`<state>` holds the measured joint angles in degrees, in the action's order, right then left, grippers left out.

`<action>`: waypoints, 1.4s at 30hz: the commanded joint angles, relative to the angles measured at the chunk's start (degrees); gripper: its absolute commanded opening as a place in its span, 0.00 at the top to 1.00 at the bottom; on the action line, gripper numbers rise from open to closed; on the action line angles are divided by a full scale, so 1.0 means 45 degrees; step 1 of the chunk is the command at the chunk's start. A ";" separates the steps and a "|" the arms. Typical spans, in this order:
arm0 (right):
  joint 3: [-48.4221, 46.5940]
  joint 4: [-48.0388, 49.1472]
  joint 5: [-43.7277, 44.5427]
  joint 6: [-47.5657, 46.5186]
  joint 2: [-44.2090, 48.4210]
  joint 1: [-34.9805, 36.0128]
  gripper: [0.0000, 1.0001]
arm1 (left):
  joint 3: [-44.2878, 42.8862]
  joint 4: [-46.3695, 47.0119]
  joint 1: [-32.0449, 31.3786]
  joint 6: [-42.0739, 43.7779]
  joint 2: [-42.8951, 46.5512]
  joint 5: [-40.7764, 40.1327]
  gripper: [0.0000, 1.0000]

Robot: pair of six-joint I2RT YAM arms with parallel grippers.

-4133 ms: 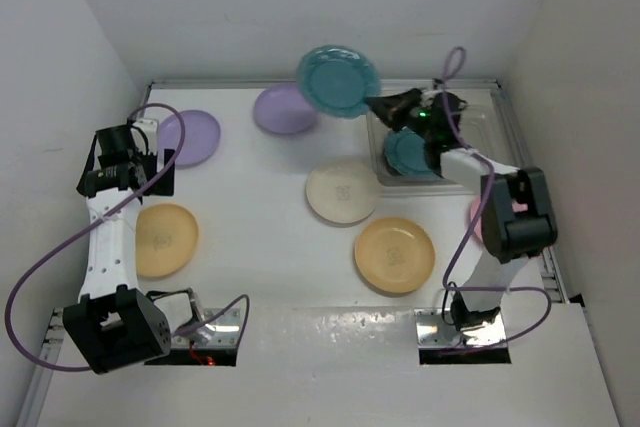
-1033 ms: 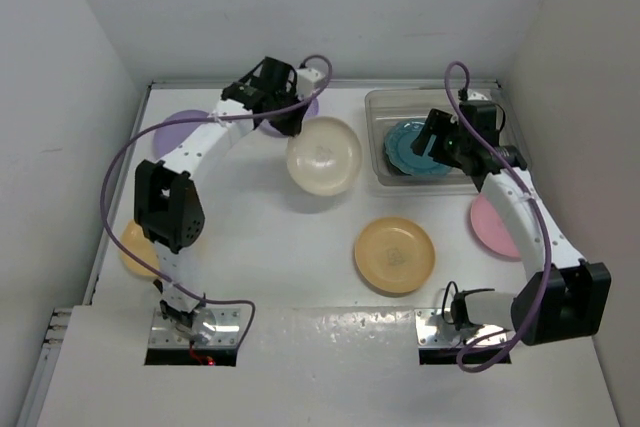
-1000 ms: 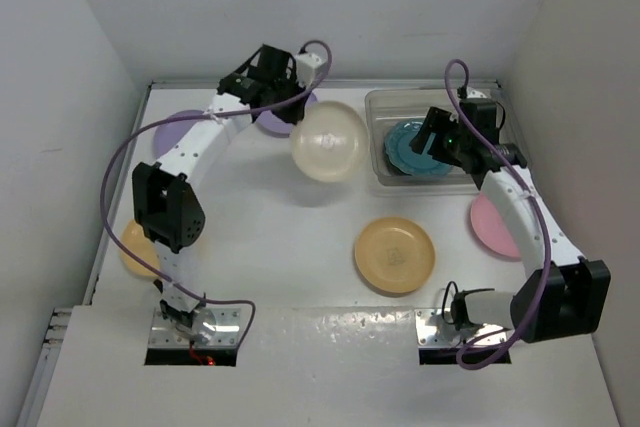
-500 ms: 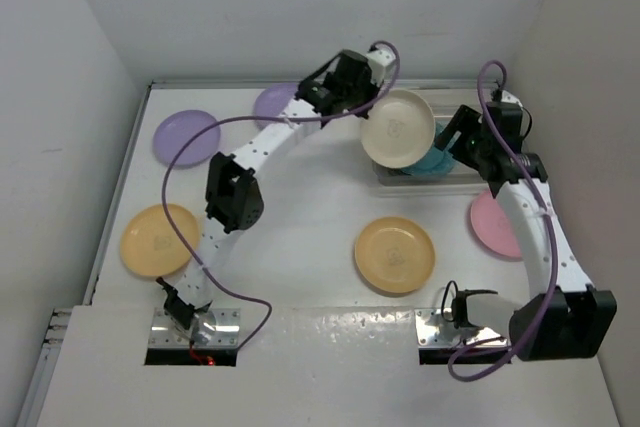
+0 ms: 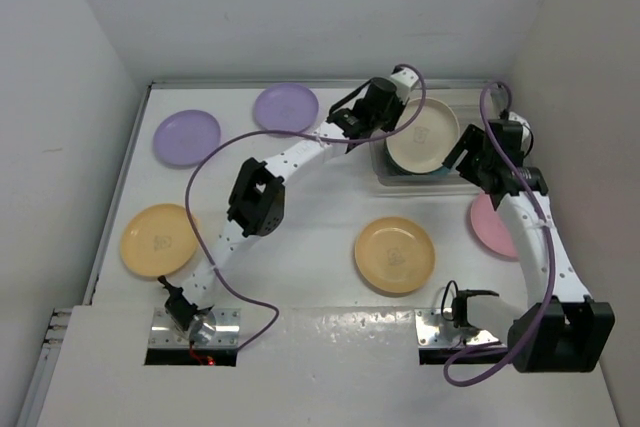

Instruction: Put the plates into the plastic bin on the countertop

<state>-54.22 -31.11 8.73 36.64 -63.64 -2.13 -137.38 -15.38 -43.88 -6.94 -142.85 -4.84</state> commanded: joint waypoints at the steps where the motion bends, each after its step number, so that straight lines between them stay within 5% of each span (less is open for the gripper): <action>1: -0.0120 0.0371 0.0091 -0.0037 -0.0428 -0.0073 0.26 | 0.0041 0.1169 -0.0365 -0.0411 -0.0618 -0.0389 1.00; 6: -0.0296 0.0449 0.0013 -0.0135 -0.1111 -0.0112 0.26 | 0.0450 0.1171 -0.0503 -0.0411 -0.0932 -0.0719 0.98; 11: -0.0296 0.0586 -0.0124 -0.0310 -0.1347 -0.0210 0.25 | 0.0567 0.1171 -0.0503 -0.0157 -0.0932 -0.0954 0.84; 12: -0.0315 0.0567 -0.0143 -0.0330 -0.1347 -0.0268 0.24 | 0.0723 0.1171 -0.0503 -0.0022 -0.0797 -0.0955 0.71; 22: -0.1234 -0.0467 -0.0494 -0.0975 -0.0880 -0.0288 0.19 | 0.0295 0.1171 -0.0132 0.0992 0.0315 -0.1364 0.21; 25: -0.0766 -0.1541 -0.1059 -0.0819 -0.0296 -0.0269 0.20 | 0.0295 0.0396 -0.0016 0.1870 0.1545 -0.1366 0.18; 30: 0.1928 -0.2461 -0.1355 0.0077 0.0917 0.0316 0.38 | 0.1133 -0.2768 0.1271 0.2576 0.3946 -0.0449 0.17; 34: 0.3899 -0.2169 -0.1023 0.1055 0.1271 0.1466 0.40 | 0.3452 -0.4901 0.2638 0.3688 0.6464 -0.0135 0.17; 38: 0.4742 -0.1173 -0.1139 0.1368 0.0279 0.2133 0.38 | 0.7821 -0.5021 0.4161 0.4529 0.9550 -0.0700 0.17; 42: 0.5366 -0.0374 -0.0633 0.1369 -0.0622 0.2309 0.44 | 1.0232 -0.5138 0.6209 0.4823 1.2012 -0.1461 0.17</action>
<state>-31.07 -37.54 4.25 41.25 -64.90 7.66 -96.31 -34.79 -18.46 12.05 -91.83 -9.19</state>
